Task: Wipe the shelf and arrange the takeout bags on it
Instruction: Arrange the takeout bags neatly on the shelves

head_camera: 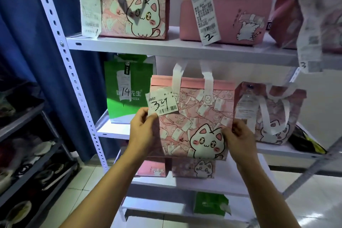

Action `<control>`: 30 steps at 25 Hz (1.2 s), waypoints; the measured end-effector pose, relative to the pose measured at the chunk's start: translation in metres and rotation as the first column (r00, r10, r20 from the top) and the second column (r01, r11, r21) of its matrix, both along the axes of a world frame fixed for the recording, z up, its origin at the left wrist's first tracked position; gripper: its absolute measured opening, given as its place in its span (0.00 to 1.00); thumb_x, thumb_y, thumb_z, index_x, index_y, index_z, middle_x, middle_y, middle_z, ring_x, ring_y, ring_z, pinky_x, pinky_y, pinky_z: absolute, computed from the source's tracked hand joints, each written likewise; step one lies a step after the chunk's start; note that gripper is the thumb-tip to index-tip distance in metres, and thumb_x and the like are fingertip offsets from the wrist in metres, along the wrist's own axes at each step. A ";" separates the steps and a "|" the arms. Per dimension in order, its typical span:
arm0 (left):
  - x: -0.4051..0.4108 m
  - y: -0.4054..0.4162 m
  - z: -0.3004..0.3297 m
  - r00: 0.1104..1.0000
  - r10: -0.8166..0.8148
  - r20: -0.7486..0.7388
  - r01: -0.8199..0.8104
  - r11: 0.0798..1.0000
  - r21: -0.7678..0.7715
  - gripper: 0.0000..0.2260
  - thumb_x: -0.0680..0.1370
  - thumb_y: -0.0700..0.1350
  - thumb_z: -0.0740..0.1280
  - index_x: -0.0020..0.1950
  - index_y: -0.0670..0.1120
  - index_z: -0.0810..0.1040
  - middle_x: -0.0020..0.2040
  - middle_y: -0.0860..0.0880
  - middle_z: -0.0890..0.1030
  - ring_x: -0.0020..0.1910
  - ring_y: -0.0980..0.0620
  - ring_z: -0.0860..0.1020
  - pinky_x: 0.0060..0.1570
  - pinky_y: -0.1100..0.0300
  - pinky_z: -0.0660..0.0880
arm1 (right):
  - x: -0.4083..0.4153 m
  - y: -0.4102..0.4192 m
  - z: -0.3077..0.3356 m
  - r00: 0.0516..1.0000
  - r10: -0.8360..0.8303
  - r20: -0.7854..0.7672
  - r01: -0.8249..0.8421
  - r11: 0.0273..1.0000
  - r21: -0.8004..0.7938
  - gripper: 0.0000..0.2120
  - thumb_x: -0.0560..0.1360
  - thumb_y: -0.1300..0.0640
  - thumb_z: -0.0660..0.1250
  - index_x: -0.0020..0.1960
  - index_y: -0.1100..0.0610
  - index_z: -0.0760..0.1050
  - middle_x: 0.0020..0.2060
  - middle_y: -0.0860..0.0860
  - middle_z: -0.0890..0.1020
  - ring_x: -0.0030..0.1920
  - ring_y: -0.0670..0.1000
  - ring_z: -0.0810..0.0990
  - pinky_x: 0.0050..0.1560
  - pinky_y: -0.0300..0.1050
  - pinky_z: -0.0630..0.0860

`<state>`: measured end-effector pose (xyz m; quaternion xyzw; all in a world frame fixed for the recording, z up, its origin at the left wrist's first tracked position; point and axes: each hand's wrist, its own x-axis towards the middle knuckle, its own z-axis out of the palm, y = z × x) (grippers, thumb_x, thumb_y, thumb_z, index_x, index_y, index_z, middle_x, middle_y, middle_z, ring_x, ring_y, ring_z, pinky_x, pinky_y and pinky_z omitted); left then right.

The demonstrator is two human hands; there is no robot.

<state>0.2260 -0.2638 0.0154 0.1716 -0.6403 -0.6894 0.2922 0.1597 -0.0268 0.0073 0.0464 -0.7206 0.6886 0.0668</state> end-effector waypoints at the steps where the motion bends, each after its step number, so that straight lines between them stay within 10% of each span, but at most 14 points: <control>1: -0.007 0.002 0.006 1.000 -0.012 -0.013 0.012 1.000 -0.021 0.06 0.80 0.36 0.64 0.46 0.45 0.78 0.41 0.51 0.81 0.42 0.52 0.77 0.43 0.58 0.74 | -0.005 -0.002 0.003 1.000 -0.017 -0.019 0.017 1.000 0.004 0.09 0.78 0.66 0.67 0.50 0.53 0.79 0.45 0.48 0.85 0.44 0.47 0.85 0.40 0.41 0.80; 5: -0.035 0.002 0.012 0.998 -0.058 -0.026 0.056 0.996 -0.075 0.05 0.81 0.36 0.62 0.50 0.44 0.76 0.42 0.53 0.82 0.38 0.60 0.77 0.38 0.70 0.73 | -0.027 -0.009 0.006 0.996 -0.076 -0.050 0.074 0.996 -0.044 0.09 0.79 0.66 0.67 0.51 0.53 0.80 0.44 0.48 0.86 0.43 0.48 0.84 0.42 0.43 0.80; 13: -0.081 -0.010 -0.007 0.989 -0.066 0.134 0.092 0.975 -0.202 0.14 0.81 0.36 0.58 0.59 0.52 0.74 0.47 0.53 0.81 0.39 0.53 0.77 0.36 0.56 0.73 | -0.063 -0.024 -0.013 0.987 -0.153 -0.047 0.154 0.988 0.011 0.05 0.81 0.62 0.66 0.50 0.54 0.80 0.40 0.50 0.83 0.36 0.44 0.80 0.29 0.28 0.74; 23: -0.090 -0.017 -0.031 0.966 0.063 0.251 0.050 0.907 -0.418 0.15 0.82 0.41 0.60 0.66 0.54 0.74 0.52 0.54 0.80 0.49 0.51 0.77 0.45 0.59 0.71 | -0.092 -0.024 -0.056 0.970 -0.243 0.001 0.219 0.877 0.427 0.13 0.81 0.46 0.62 0.60 0.48 0.80 0.49 0.57 0.81 0.44 0.54 0.80 0.39 0.40 0.72; 30: -0.099 -0.018 -0.051 0.973 0.030 0.227 0.065 0.914 -0.400 0.19 0.79 0.41 0.64 0.70 0.53 0.68 0.58 0.49 0.81 0.55 0.46 0.78 0.53 0.51 0.76 | -0.087 -0.038 -0.047 0.956 -0.290 0.038 0.257 0.895 0.366 0.15 0.80 0.57 0.66 0.66 0.54 0.75 0.48 0.50 0.82 0.40 0.44 0.77 0.35 0.34 0.66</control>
